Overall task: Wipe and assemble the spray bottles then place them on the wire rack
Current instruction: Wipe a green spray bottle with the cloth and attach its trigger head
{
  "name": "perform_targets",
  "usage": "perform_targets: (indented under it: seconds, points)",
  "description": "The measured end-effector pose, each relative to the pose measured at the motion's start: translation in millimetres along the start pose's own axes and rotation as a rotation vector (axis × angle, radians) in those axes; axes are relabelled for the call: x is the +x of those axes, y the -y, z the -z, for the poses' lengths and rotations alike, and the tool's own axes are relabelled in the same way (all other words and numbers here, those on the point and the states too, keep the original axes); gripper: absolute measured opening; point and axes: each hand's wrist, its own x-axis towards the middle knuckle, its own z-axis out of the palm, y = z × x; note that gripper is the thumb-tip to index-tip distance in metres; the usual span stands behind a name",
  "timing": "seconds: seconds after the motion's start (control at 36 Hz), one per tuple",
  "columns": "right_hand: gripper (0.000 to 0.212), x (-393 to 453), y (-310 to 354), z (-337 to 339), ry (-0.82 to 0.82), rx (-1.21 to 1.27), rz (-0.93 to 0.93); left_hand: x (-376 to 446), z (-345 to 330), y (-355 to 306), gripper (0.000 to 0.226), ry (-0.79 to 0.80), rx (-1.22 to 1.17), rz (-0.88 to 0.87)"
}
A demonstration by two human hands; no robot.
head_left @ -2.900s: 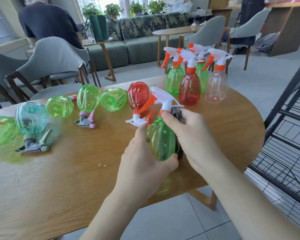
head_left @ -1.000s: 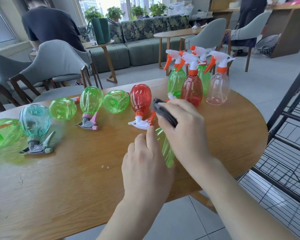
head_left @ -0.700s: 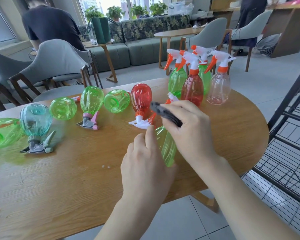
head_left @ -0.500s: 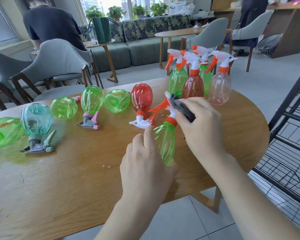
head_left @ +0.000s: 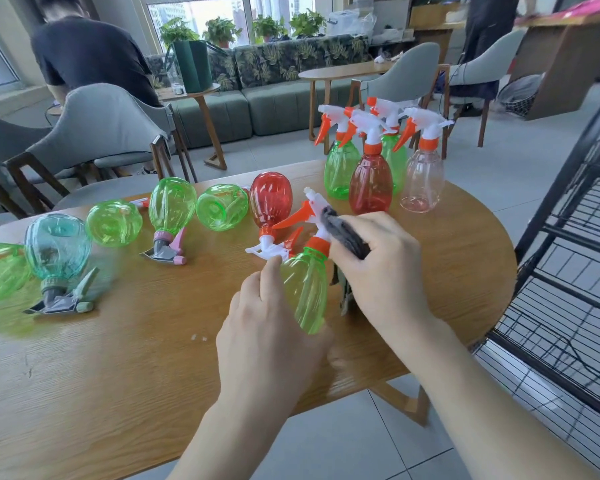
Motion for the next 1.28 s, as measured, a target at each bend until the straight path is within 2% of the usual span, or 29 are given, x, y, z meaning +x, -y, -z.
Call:
perform_targets:
  seconds: [0.08, 0.22, 0.42, 0.44, 0.56, 0.69, 0.75, 0.86, 0.89, 0.97, 1.0, 1.17, 1.28]
  points:
    - [0.019, 1, -3, 1, -0.064, -0.024, -0.022, -1, 0, 0, 0.1, -0.002, -0.011, 0.009]
    - [0.022, -9, 4, -5, 0.024, 0.048, 0.058, 4, 0, 6, 0.1, 0.016, -0.078, 0.056]
    - [0.005, -5, -16, 10, -0.074, 0.005, -0.18, 3, 0, -2, 0.098, -0.006, -0.107, 0.045]
    - [0.003, -5, -18, 13, -0.056, 0.033, -0.231, 4, -2, -3, 0.097, -0.011, -0.115, 0.038]
    - [0.026, -8, -30, 23, -0.007, 0.348, -0.558, 8, -13, -7, 0.095, -0.008, -0.153, -0.036]
    - [0.02, 0, -42, 39, -0.212, 0.797, -1.047, 18, -34, -21, 0.097, -0.013, -0.206, -0.135]
    - [0.017, 2, -51, 47, -0.228, 0.967, -1.16, 23, -45, -30, 0.096, -0.006, -0.24, -0.155]
    - [0.04, 2, -69, 65, -0.251, 1.071, -1.169, 40, -66, -53, 0.095, 0.051, -0.389, -0.16]
    - [0.036, 2, -73, 70, -0.271, 1.049, -1.148, 46, -71, -59, 0.094, 0.062, -0.421, -0.161]
    - [0.006, 1, -84, 83, -0.379, 0.922, -1.093, 63, -85, -80, 0.094, 0.1, -0.49, -0.159]
    - [0.004, 0, -88, 87, -0.407, 0.893, -1.082, 68, -92, -88, 0.096, 0.113, -0.509, -0.157]
    - [0.012, -5, -109, 103, -0.498, 0.787, -1.02, 96, -128, -133, 0.095, 0.141, -0.54, -0.196]
    - [0.018, -9, -121, 108, -0.475, 0.735, -1.024, 111, -142, -159, 0.097, 0.144, -0.58, -0.186]
